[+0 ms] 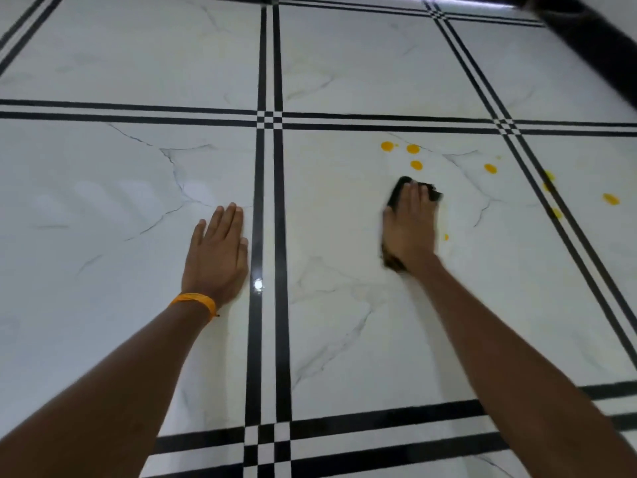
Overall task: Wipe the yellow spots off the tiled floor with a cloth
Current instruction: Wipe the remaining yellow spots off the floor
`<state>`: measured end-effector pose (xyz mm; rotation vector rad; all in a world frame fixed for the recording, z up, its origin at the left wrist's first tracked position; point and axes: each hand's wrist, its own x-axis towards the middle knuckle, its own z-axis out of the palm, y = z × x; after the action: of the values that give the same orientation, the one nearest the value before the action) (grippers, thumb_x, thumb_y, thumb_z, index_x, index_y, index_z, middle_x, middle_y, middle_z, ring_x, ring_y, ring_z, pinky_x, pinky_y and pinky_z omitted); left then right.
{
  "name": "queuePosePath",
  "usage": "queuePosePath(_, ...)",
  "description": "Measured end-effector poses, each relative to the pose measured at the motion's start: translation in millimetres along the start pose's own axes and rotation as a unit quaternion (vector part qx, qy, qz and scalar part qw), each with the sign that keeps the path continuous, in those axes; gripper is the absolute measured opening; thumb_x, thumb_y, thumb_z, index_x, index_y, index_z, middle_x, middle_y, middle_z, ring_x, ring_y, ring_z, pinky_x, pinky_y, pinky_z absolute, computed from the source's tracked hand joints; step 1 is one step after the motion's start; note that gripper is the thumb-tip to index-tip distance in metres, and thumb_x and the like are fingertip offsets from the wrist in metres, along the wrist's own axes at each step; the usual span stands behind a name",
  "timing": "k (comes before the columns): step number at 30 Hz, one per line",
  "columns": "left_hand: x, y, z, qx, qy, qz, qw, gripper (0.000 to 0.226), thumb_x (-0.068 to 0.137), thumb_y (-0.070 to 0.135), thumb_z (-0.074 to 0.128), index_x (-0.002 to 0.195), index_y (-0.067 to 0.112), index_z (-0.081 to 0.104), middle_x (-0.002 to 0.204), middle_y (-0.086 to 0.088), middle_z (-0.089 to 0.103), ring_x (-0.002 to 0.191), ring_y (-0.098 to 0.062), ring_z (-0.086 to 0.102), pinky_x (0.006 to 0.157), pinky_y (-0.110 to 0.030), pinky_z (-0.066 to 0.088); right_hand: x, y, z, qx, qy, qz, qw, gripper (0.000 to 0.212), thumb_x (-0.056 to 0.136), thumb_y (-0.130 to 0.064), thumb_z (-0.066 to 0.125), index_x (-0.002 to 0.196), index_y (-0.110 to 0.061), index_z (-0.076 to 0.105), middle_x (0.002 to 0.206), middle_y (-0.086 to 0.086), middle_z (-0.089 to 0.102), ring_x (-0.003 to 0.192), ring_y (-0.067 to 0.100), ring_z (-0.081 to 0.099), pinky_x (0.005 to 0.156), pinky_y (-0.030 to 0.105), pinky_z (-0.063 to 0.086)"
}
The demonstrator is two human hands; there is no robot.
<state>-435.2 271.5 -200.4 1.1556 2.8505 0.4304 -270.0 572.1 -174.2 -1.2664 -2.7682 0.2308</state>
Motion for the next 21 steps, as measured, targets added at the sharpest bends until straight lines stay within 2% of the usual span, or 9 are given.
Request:
queuePosePath(3,-3.7,2.1,2.1,-0.006,-0.007,0.006,1.000,0.063,0.101,0.037,0.013,0.160,0.013,0.012,0.167,-0.004,0.011,0.155,-0.019,0.005,0.126,-0.044,0.007,-56.4,-34.2,18.7,-0.016,-0.015,-0.152,0.988,0.069,0.102,-0.040,0.024,0.157,0.002,0.024,0.165,0.018,0.027,0.154,0.037,0.020,0.126,0.049,0.013)
queuePosePath(5,-7.3,5.5,-0.2,-0.004,-0.008,0.004,1.000,0.064,0.100,0.037,0.014,0.159,0.011,0.014,0.167,-0.006,0.014,0.155,-0.021,0.008,0.126,-0.044,0.008,-118.9,0.1,13.5,0.002,-0.037,-0.225,0.974,0.067,0.104,-0.041,0.029,0.161,-0.008,0.018,0.169,0.004,0.017,0.158,0.024,0.009,0.128,0.040,0.007)
queuePosePath(7,-4.1,12.5,-6.9,0.025,-0.003,0.002,1.000,0.065,0.099,0.034,0.019,0.156,0.004,0.025,0.163,-0.015,0.027,0.152,-0.029,0.020,0.125,-0.047,0.013,-123.4,55.9,-3.8,0.016,0.001,-0.168,0.986,0.069,0.102,-0.043,0.030,0.160,-0.007,0.022,0.168,0.006,0.020,0.157,0.026,0.014,0.128,0.041,0.011)
queuePosePath(9,11.3,28.9,-14.3,0.085,0.003,0.000,0.996,0.060,0.095,0.030,0.027,0.139,-0.006,0.047,0.143,-0.028,0.050,0.139,-0.041,0.041,0.122,-0.054,0.020,-77.1,101.0,-15.1,0.007,0.027,-0.052,0.998,0.075,0.099,-0.045,0.022,0.156,0.003,0.028,0.163,0.020,0.031,0.152,0.038,0.025,0.125,0.050,0.020)
queuePosePath(11,28.3,55.8,-14.2,0.099,0.012,-0.014,0.995,0.048,0.096,0.028,0.035,0.126,-0.004,0.054,0.132,-0.029,0.057,0.136,-0.045,0.041,0.119,-0.058,0.021,-23.5,100.2,-18.1,0.014,0.046,0.047,0.998,0.080,0.096,-0.046,0.012,0.154,0.007,0.027,0.160,0.027,0.033,0.150,0.043,0.027,0.123,0.054,0.020)
queuePosePath(13,40.8,96.3,1.5,0.067,-0.011,0.031,0.997,0.056,0.097,0.034,0.038,0.141,0.001,0.045,0.153,-0.023,0.039,0.147,-0.042,0.024,0.119,-0.059,0.018,-18.4,69.7,-8.2,-0.001,0.045,0.056,0.997,0.080,0.095,-0.045,0.012,0.154,0.007,0.027,0.160,0.027,0.033,0.150,0.042,0.026,0.123,0.055,0.018)
queuePosePath(15,56.4,136.0,21.3,0.034,-0.034,0.103,0.994,0.074,0.095,0.051,0.023,0.156,0.009,0.026,0.166,-0.012,0.015,0.154,-0.035,0.007,0.122,-0.057,0.009,-55.8,52.6,0.4,-0.013,0.012,-0.053,0.998,0.073,0.099,-0.043,0.020,0.158,0.000,0.025,0.165,0.017,0.027,0.154,0.033,0.019,0.126,0.048,0.015)
queuePosePath(17,80.6,161.5,30.7,0.014,-0.051,0.113,0.992,0.085,0.090,0.064,0.008,0.160,0.015,0.011,0.169,-0.006,0.003,0.155,-0.030,-0.004,0.124,-0.054,0.001,-92.9,75.1,-5.1,-0.007,-0.014,-0.140,0.990,0.069,0.103,-0.044,0.025,0.161,-0.010,0.020,0.169,0.002,0.016,0.158,0.022,0.009,0.128,0.041,0.011)
queuePosePath(21,111.2,166.4,39.6,0.024,-0.054,0.069,0.996,0.087,0.091,0.067,0.006,0.160,0.013,0.006,0.169,-0.005,0.002,0.155,-0.025,-0.005,0.124,-0.052,0.000,-53.6,161.1,-24.3,-0.017,0.030,-0.046,0.998,0.075,0.100,-0.049,0.018,0.160,-0.004,0.023,0.167,0.012,0.022,0.156,0.030,0.018,0.126,0.045,0.016)
